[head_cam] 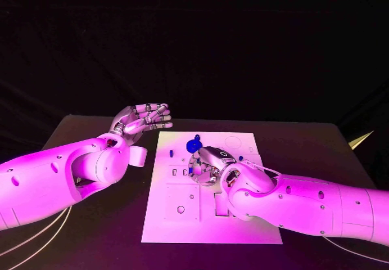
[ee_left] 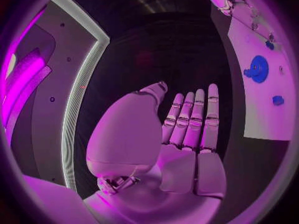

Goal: Assemble the parts on the task board

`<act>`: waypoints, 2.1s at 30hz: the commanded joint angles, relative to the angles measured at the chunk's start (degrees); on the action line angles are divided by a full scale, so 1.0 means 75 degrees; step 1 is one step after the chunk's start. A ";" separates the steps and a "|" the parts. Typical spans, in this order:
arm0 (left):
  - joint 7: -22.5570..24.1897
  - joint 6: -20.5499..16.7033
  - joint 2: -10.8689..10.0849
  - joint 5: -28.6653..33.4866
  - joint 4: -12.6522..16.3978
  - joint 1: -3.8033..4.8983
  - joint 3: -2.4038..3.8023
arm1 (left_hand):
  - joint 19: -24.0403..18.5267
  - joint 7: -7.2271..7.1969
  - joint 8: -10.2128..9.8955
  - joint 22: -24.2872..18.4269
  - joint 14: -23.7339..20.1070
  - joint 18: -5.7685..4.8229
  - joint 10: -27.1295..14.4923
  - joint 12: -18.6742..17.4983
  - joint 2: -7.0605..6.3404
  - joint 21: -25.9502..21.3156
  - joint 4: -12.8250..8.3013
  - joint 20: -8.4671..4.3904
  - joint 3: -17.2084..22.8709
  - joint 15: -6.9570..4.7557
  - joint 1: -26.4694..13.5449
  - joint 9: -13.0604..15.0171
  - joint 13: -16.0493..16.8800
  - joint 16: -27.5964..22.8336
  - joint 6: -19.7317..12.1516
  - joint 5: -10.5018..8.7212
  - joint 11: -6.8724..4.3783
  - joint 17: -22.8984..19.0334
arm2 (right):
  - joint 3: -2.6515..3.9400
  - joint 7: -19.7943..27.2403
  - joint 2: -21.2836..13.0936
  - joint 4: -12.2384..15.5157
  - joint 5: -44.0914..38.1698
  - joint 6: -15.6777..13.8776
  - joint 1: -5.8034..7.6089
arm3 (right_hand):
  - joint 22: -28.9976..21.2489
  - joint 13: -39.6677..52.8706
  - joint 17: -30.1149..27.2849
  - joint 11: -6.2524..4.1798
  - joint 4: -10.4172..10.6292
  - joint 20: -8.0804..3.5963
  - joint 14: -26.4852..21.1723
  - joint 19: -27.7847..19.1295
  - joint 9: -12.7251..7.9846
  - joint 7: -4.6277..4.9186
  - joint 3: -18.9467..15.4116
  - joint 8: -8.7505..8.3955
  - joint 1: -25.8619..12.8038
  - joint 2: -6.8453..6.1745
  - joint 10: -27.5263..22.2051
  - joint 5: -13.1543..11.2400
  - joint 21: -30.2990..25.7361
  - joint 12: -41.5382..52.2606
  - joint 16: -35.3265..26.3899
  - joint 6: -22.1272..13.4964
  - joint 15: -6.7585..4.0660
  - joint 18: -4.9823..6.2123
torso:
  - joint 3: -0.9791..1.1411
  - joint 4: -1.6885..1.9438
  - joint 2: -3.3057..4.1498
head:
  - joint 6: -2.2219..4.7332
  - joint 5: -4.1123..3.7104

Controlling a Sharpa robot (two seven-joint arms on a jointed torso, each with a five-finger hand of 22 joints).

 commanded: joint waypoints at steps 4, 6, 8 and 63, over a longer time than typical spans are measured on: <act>0.0038 0.0152 0.0011 0.0002 0.0011 0.0005 0.0005 | -0.0045 0.0261 -0.0032 -0.0012 -0.0046 0.0083 -0.0053 -0.0014 -0.0052 0.0025 -0.0011 0.0016 0.0042 -0.0003 -0.0047 -0.0008 -0.0005 -0.0036 -0.0028 -0.0034 -0.0015 0.0006 | -0.0002 0.0032 0.0024 0.0023 -0.0216 0.0129 -0.0009 | 0.2011 0.1083 0.1773 0.0020 -0.0011 -0.0030 0.0742 0.0814 -0.0025 0.0019 -0.0060 -0.0049 -0.0082 -0.0085 -0.0051 -0.0058 0.0042 -0.0067 0.0000 -0.0100 0.0002 -0.0111 | 0.0005 -0.0006 0.0003 | -0.0007 0.0008; 0.0035 0.0155 0.0010 0.0002 0.0011 0.0005 0.0005 | -0.0045 0.0261 -0.0032 -0.0012 -0.0046 0.0083 -0.0053 -0.0014 -0.0052 0.0025 -0.0011 0.0016 0.0042 -0.0003 -0.0047 -0.0008 -0.0005 -0.0036 -0.0028 -0.0034 -0.0015 0.0006 | -0.0002 0.0060 0.0028 0.0036 -0.0211 0.0167 -0.0010 | 0.2011 0.1066 0.1778 0.0032 -0.0031 -0.0021 0.0744 0.0814 -0.0038 0.0032 -0.0063 -0.0065 -0.0082 -0.0132 -0.0070 -0.0090 0.0042 -0.0088 0.0001 -0.0134 0.0013 -0.0111 | 0.0005 -0.0006 0.0005 | -0.0016 0.0002; 0.0031 0.0159 0.0010 0.0002 0.0011 0.0005 0.0005 | -0.0045 0.0261 -0.0032 -0.0012 -0.0046 0.0083 -0.0053 -0.0014 -0.0052 0.0025 -0.0011 0.0016 0.0042 -0.0003 -0.0047 -0.0008 -0.0005 -0.0036 -0.0028 -0.0034 -0.0015 0.0006 | -0.0003 0.0075 0.0030 0.0043 -0.0208 0.0196 -0.0011 | 0.2011 0.1061 0.1776 0.0040 -0.0042 -0.0016 0.0743 0.0814 -0.0046 0.0041 -0.0067 -0.0074 -0.0085 -0.0162 -0.0076 -0.0113 0.0042 -0.0094 0.0000 -0.0151 0.0019 -0.0111 | 0.0006 -0.0010 0.0008 | -0.0012 -0.0002; -0.2155 0.0961 -0.0023 -0.2145 -0.0059 0.0019 -0.0009 | 0.1416 -0.0028 0.0719 0.0864 0.1913 0.0095 0.1394 0.1042 -0.0260 0.1783 -0.0063 -0.0714 0.0326 -0.0740 -0.0463 0.0439 0.0479 0.2407 0.0539 -0.0021 -0.0518 0.1690 | 0.0076 0.2016 -0.1675 0.1201 0.2262 -0.1022 0.0609 | 0.1955 0.0290 0.1556 0.0361 0.1412 0.0281 0.0682 0.0768 -0.0715 0.0377 -0.2594 -0.0642 0.1335 0.0137 -0.0933 0.0029 -0.0038 -0.0765 -0.0082 -0.0781 0.0312 -0.0088 | 0.0009 -0.0029 -0.0097 | -0.0005 0.0105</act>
